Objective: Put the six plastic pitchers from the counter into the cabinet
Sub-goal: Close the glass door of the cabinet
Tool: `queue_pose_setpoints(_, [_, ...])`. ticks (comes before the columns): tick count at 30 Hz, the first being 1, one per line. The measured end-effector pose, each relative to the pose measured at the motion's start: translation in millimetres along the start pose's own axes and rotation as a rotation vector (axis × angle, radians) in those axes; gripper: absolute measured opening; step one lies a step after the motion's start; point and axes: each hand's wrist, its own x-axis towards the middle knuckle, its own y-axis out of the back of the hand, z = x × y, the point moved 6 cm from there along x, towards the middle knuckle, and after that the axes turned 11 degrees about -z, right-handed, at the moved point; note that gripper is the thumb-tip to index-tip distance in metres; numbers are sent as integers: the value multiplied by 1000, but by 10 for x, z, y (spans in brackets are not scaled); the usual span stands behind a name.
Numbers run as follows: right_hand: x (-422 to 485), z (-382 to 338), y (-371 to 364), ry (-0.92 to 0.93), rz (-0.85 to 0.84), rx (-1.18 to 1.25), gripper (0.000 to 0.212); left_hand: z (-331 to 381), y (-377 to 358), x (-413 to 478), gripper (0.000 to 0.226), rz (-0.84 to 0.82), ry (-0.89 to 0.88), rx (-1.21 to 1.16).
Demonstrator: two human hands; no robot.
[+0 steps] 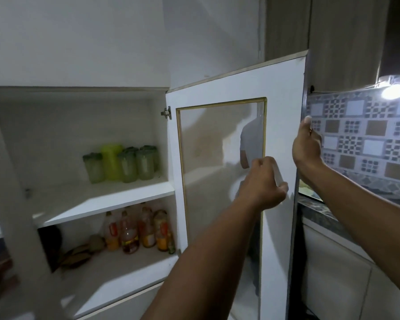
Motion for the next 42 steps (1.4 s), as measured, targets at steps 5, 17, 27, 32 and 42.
queue_pose_setpoints(5, [257,232,-34,-5,-202,225,95,-1,249,-165,75,129,0,106])
queue_pose_setpoints(17, [-793,-732,-1114,285,-630,298,34,-314,1223,-1170,77,332,72,224])
queue_pose_setpoints(27, [-1759,-1255,-2443,629,-682,130,32,-1083,2284,-2288,34,572,387,466])
queue_pose_setpoints(32, [-2059,-1236,-3205,836,-797,-256,53,-1613,2673,-2698,44,634,580,573])
queue_pose_setpoints(42, [-2022,-1142,-4600,988,-843,-745,72,-3112,3286,-2958,105,634,734,976])
